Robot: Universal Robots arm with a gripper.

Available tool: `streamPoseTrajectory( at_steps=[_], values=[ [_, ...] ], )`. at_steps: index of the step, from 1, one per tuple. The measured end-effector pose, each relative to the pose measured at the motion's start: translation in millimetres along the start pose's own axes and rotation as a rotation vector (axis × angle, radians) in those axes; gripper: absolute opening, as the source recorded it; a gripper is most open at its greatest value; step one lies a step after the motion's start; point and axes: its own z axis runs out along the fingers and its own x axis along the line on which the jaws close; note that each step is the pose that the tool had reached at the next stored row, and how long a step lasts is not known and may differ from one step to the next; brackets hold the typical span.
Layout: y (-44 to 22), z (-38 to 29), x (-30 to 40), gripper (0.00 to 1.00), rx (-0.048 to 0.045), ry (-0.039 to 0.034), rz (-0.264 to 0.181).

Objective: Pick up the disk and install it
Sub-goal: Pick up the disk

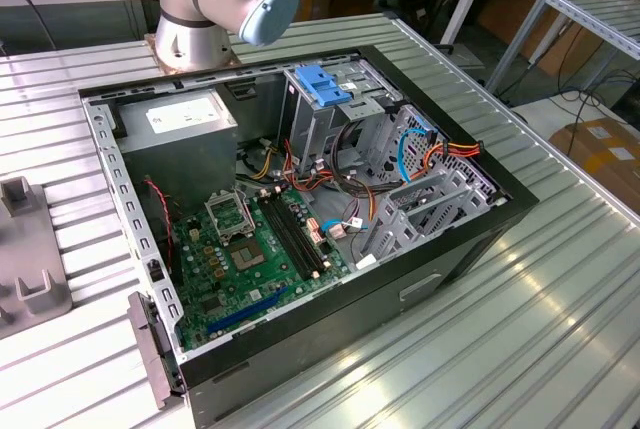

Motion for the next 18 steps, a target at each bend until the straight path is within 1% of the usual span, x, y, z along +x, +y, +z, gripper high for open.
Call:
streamPoseTrajectory(
  at_steps=[18],
  values=[
    [-8.0,0.3,-0.1,0.37,0.0000,0.0018,0.000]
  ],
)
